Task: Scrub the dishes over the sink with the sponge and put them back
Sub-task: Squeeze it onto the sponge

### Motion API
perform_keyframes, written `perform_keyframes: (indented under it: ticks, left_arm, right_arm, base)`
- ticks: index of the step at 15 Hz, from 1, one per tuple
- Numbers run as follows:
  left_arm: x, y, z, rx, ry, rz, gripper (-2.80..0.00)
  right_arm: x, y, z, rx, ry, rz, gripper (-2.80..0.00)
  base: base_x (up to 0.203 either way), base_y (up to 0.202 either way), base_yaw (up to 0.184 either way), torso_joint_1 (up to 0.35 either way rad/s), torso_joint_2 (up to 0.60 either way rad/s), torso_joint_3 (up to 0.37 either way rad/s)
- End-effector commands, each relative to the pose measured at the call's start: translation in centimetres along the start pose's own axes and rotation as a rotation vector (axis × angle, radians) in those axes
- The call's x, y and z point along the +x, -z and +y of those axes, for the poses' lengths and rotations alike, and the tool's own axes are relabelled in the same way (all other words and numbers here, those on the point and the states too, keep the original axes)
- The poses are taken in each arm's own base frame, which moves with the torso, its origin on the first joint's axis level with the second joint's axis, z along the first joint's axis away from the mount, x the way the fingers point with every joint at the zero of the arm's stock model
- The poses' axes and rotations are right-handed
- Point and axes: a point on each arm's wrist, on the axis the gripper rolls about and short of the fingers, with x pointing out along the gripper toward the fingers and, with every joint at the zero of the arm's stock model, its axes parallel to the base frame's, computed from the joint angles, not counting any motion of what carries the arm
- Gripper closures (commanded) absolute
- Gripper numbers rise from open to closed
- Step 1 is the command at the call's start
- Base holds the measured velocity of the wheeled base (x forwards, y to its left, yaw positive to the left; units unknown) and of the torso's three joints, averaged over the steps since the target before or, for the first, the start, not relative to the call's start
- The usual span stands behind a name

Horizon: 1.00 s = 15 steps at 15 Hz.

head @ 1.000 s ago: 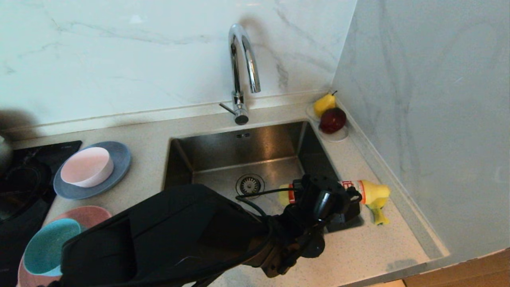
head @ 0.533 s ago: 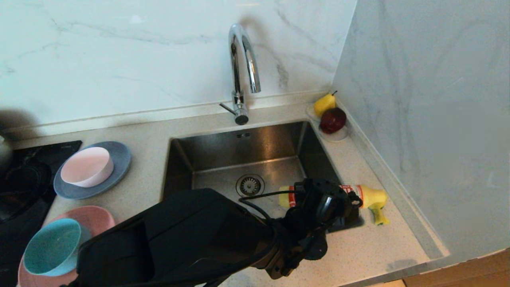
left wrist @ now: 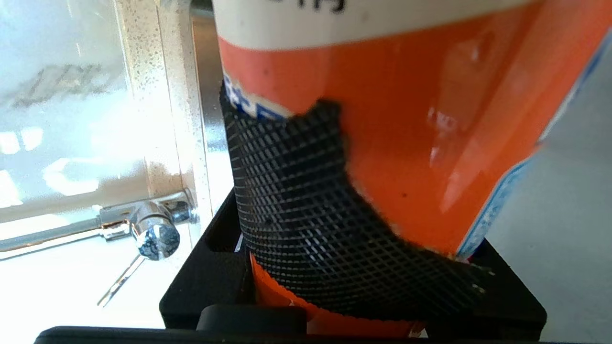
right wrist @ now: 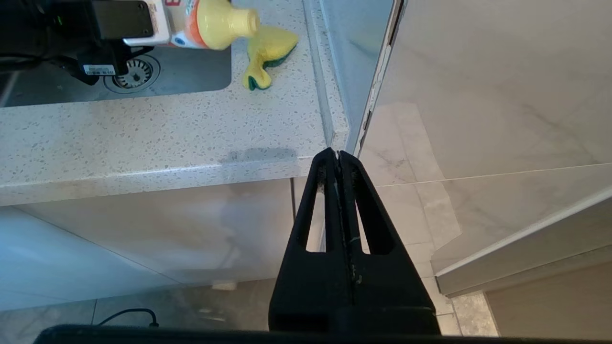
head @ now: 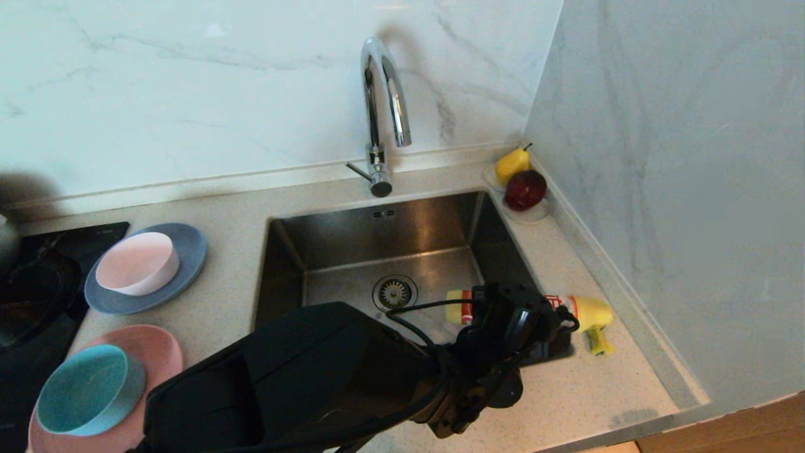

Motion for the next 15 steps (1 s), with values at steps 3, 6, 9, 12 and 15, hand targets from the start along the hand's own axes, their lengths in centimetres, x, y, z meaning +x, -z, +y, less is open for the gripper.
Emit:
perform_keyframes:
  ticks: [3,6,9,12,15]
  left_arm:
    - [0.2,0.1,-0.5,0.022,-0.009,0.044,0.00]
    - [0.4,0.2,-0.8,0.033,-0.013,0.068,0.00]
    - [0.7,-0.1,-1.0,0.033,-0.017,0.066,0.00]
    - [1.1,-0.5,-0.7,0.020,-0.033,0.061,0.00]
    - [1.5,-1.0,-0.3,0.010,-0.060,0.067,0.00]
  right_arm:
    - [0.0,0.0,0.0,0.000,-0.001,-0.001,0.00]
    - [0.0,0.0,0.0,0.000,-0.001,-0.002,0.00]
    - [0.0,0.0,0.0,0.000,-0.001,-0.002,0.00]
    - [0.0,0.0,0.0,0.000,-0.001,-0.001,0.00]
    - [0.0,0.0,0.0,0.000,-0.001,-0.002,0.00]
  base:
    - [0.000,0.000,0.000,0.000,0.00,0.000]
    - [0.000,0.000,0.000,0.000,0.00,0.000]
    - [0.000,0.000,0.000,0.000,0.00,0.000]
    - [0.000,0.000,0.000,0.000,0.00,0.000]
    - [0.000,0.000,0.000,0.000,0.00,0.000]
